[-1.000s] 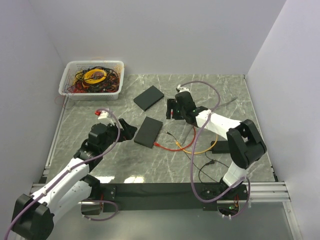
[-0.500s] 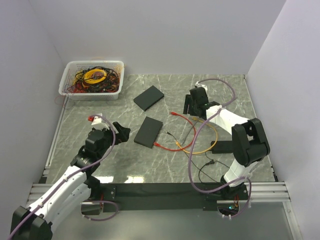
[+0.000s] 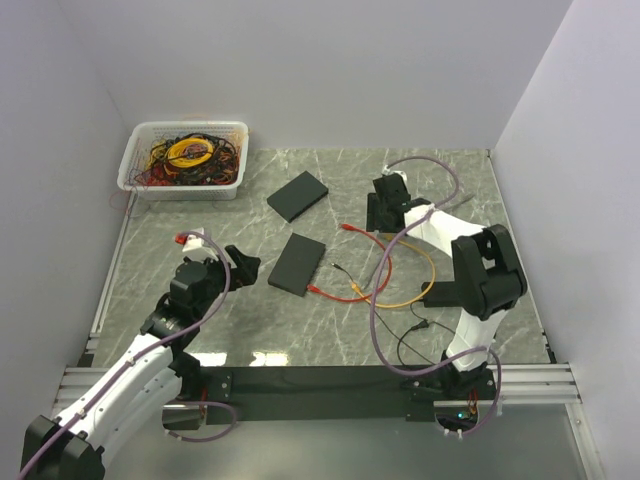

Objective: Insert the plug into the switch port

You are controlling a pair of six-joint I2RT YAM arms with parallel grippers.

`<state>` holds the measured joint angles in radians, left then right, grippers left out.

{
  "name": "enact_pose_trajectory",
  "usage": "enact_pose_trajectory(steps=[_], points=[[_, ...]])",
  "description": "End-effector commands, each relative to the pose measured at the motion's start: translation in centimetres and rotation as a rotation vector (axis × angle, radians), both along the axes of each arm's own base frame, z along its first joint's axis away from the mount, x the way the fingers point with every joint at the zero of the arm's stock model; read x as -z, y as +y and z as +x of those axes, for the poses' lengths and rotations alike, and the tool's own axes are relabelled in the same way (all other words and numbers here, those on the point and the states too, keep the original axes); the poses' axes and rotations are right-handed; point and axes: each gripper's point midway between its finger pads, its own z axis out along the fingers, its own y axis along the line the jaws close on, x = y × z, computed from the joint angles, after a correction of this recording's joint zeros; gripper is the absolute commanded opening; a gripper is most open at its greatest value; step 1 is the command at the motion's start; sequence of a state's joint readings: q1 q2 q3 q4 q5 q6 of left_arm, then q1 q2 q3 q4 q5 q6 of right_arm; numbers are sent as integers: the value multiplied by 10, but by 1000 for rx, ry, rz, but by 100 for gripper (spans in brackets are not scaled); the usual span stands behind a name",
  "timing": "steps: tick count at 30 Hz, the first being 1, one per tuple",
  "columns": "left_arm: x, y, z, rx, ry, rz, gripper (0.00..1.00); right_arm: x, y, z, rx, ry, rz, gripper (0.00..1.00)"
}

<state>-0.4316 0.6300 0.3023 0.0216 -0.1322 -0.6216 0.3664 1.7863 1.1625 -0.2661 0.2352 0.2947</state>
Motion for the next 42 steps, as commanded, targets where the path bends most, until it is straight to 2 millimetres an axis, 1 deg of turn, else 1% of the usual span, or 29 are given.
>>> enact_pose_trajectory(steps=[1,3,4,6,12,17,18,19,21,22,25,29,35,40,42], points=[[-8,-2,2,10,-40,-8,98,-8,0,13,-8,-10,-28,69],[-7,-2,2,9,-38,-7,98,-8,-1,15,-1,-6,-39,66],[-7,-2,2,10,-38,-8,98,-5,-1,14,0,5,-39,65],[-7,-2,2,10,-41,-10,98,-5,-2,13,4,9,-44,65],[-8,-2,1,12,-45,-11,98,11,-2,6,-1,81,-56,65],[-9,-2,1,12,-52,-14,98,15,-3,7,0,99,-72,65],[-9,-2,0,12,-52,-14,98,14,-4,10,5,100,-76,65],[-9,-2,0,13,-52,-15,98,19,-5,8,4,121,-91,65],[-9,-2,0,12,-52,-13,98,20,-4,11,3,132,-96,63],[-10,-2,1,12,-55,-14,98,24,-5,10,9,145,-101,62],[-9,-2,0,13,-55,-16,98,25,-6,12,19,149,-104,61],[-10,-2,0,15,-59,-17,98,24,-12,13,47,148,-101,53],[-10,-2,0,15,-59,-16,98,25,-16,5,59,164,-87,51],[-9,-2,0,16,-57,-17,98,26,-15,0,50,171,-78,50],[-10,-2,0,17,-61,-16,98,28,-16,-2,49,178,-82,46]])
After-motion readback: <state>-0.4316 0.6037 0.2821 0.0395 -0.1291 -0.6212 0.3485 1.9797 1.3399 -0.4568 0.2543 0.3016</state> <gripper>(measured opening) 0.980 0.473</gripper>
